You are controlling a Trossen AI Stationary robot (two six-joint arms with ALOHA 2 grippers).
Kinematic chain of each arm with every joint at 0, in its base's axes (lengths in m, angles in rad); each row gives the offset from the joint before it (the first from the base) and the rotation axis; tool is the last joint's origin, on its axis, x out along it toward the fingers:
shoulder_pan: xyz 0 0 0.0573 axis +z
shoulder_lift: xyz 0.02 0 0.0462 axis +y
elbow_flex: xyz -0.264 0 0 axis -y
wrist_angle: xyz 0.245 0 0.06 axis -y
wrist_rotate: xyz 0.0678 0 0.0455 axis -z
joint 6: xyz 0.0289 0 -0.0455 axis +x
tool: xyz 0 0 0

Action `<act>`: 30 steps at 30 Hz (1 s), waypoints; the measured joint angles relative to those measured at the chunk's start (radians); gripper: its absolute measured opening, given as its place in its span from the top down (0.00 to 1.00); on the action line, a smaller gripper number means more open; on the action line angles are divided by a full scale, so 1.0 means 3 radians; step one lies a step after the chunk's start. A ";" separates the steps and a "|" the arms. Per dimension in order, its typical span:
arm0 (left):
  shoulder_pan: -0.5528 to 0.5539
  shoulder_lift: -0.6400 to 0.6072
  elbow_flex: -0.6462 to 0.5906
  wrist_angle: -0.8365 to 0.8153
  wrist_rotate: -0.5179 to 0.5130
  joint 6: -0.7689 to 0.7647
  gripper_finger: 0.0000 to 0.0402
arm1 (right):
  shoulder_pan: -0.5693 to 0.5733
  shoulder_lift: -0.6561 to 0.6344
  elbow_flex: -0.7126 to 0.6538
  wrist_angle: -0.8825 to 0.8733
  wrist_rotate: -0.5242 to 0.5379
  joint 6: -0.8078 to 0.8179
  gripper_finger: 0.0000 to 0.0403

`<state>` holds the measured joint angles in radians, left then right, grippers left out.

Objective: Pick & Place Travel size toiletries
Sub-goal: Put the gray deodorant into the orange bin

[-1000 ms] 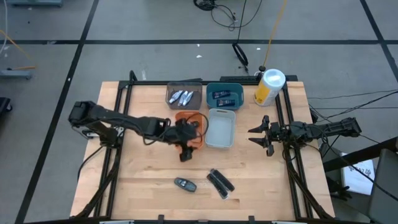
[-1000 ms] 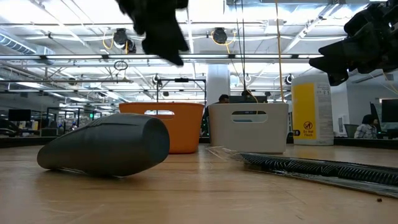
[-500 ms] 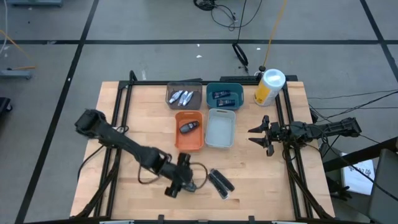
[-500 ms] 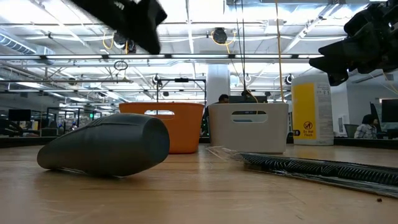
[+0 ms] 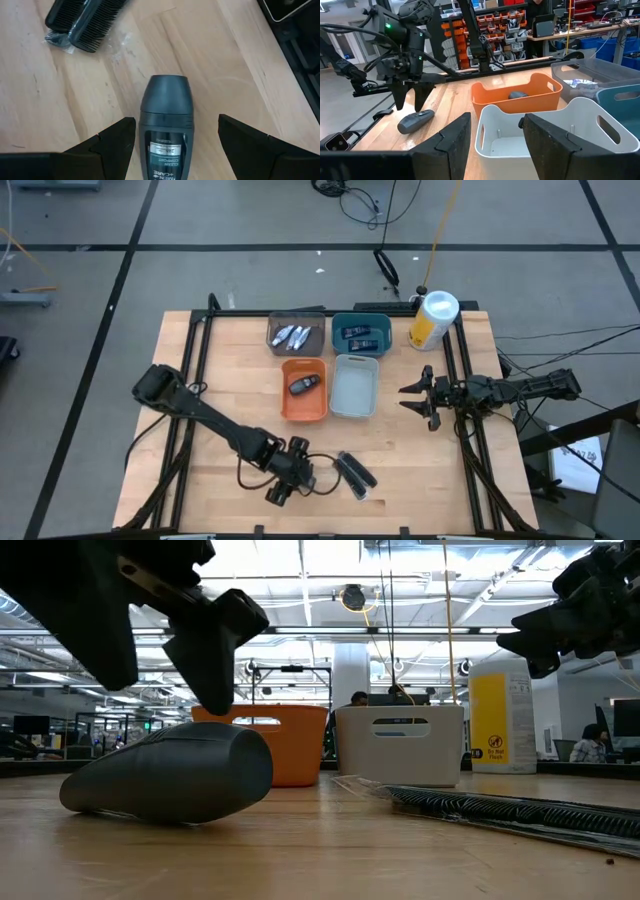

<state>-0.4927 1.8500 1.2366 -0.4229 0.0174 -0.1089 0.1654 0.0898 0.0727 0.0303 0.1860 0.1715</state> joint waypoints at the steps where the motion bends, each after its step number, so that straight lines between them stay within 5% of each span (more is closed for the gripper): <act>1: 0.0004 0.0014 0.0000 0.0012 -0.0001 -0.0001 0.31 | 0.0000 0.0000 0.0000 0.0000 0.0000 0.0000 0.58; 13: 0.0017 0.0363 0.0000 0.0044 0.0025 -0.0002 0.31 | 0.0000 0.0005 0.0000 0.0003 -0.0006 0.0024 0.58; 22: 0.0139 0.0363 0.0002 -0.0415 -0.0575 -0.0030 0.31 | 0.0000 0.0005 0.0000 -0.0001 -0.0009 0.0038 0.58; 30: 0.0272 0.0372 -0.0012 -0.0301 -0.0541 -0.0189 0.31 | 0.0000 0.0005 0.0000 -0.0006 -0.0009 0.0038 0.58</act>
<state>-0.4111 1.9614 1.2330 -0.5133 -0.1448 -0.1657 0.1654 0.0914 0.0727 0.0286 0.1833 0.1829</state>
